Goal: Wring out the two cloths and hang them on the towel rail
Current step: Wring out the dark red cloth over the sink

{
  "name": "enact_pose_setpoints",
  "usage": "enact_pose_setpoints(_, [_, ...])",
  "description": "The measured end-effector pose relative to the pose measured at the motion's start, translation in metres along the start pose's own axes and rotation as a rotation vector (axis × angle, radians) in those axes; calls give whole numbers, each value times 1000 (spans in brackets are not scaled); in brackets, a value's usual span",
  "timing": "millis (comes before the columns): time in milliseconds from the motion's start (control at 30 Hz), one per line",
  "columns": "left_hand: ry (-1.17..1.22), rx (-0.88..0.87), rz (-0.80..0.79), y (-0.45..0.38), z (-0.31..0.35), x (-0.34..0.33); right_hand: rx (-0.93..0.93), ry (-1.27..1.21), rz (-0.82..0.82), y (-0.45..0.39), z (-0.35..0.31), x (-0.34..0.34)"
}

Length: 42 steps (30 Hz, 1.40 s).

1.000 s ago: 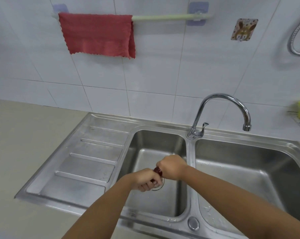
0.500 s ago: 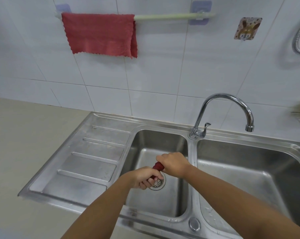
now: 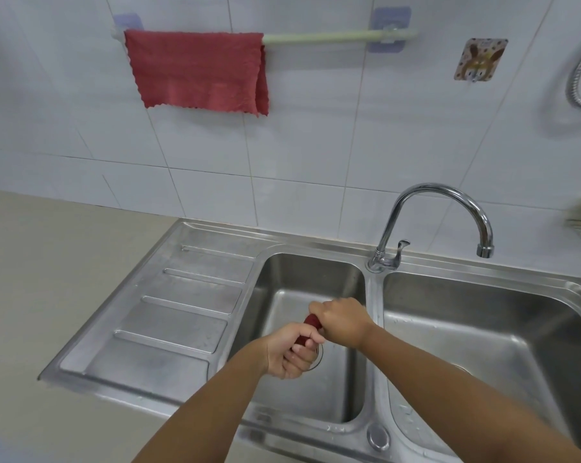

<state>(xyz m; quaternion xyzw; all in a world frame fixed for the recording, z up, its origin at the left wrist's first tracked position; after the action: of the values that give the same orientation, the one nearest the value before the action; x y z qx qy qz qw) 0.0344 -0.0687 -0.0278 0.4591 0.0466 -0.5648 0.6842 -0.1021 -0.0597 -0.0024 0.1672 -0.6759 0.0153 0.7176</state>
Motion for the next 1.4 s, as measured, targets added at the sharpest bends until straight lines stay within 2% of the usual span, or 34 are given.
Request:
enact_pose_setpoints(167, [-448,71,423,7,0,9,-20,-90,-40,0,0,-4])
enact_pose_setpoints(233, [-549,77,514,12,0,14,-41,-83,-79,3,-1,-7])
enact_pose_setpoints(500, [-318,132,328,11,-11,16,-95,4,-164,6,-9,-14])
enact_pose_setpoints(667, [-507,69,485,19,-12,18,-112,-54,-185,-1,-10,-17])
enact_pose_setpoints(767, [-600,-14,622,23,-16,25,-104,-241,-264,-8,-13,-22])
enact_pose_setpoints(933, [-722,-116,823,35,-21,45,-76,-727,-325,-11,-15,-29])
enact_pose_setpoints(1033, [-766,-107,839,40,-25,51,-144,-1014,-212,-8,-13,-29])
enact_pose_setpoints(1133, [-760,-87,862,40,-30,50,-206,-1162,-104,-5,-12,-21])
enact_pose_setpoints(1333, [-912,-211,1206,46,-17,37,-242,-1470,0,-3,-14,-6])
enact_pose_setpoints(1400, [-978,-204,1270,49,-11,33,-256,-1535,-1,-3,-14,-5])
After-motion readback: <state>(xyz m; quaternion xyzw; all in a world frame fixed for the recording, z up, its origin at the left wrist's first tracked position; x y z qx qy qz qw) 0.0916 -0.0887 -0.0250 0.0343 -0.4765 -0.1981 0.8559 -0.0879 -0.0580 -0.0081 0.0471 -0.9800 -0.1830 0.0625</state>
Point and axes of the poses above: each hand's wrist, its own y-axis away from the middle knuckle, its own x-axis out of the back of the hand, z = x × y, the point moved 3 cm from there along -y, towards the middle knuckle, and after that the axes turned 11 degrees about -z, right-handed, at the moved point
